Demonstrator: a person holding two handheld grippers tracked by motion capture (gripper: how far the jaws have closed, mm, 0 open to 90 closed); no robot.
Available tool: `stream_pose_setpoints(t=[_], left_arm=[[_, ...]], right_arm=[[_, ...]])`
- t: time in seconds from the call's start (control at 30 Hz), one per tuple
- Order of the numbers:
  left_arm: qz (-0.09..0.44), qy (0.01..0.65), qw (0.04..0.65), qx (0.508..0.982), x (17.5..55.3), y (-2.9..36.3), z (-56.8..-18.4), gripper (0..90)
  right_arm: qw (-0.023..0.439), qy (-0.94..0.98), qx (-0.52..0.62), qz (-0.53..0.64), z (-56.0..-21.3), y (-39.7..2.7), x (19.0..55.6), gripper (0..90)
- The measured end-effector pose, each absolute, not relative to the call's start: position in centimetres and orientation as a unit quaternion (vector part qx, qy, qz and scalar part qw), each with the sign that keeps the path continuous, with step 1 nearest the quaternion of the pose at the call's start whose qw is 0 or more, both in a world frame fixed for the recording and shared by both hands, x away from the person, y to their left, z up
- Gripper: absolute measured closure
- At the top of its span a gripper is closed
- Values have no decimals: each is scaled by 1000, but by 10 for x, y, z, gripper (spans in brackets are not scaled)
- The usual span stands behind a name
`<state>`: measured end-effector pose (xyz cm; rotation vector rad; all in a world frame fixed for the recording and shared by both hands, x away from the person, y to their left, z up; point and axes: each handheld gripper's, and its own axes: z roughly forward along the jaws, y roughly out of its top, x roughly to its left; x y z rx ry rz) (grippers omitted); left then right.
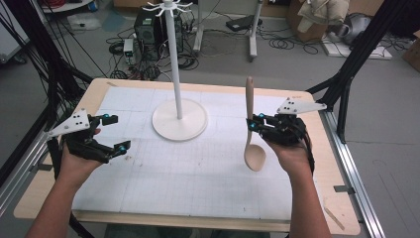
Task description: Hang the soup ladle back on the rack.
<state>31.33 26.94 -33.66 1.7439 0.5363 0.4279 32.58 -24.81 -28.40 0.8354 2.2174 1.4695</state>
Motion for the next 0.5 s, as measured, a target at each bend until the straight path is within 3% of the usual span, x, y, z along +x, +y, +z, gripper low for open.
stream_pose_setpoints(t=[0.5], left_arm=[[187,229,590,751,319,269,-337,17]], right_arm=[[173,790,283,515,-236,-222,380,771]])
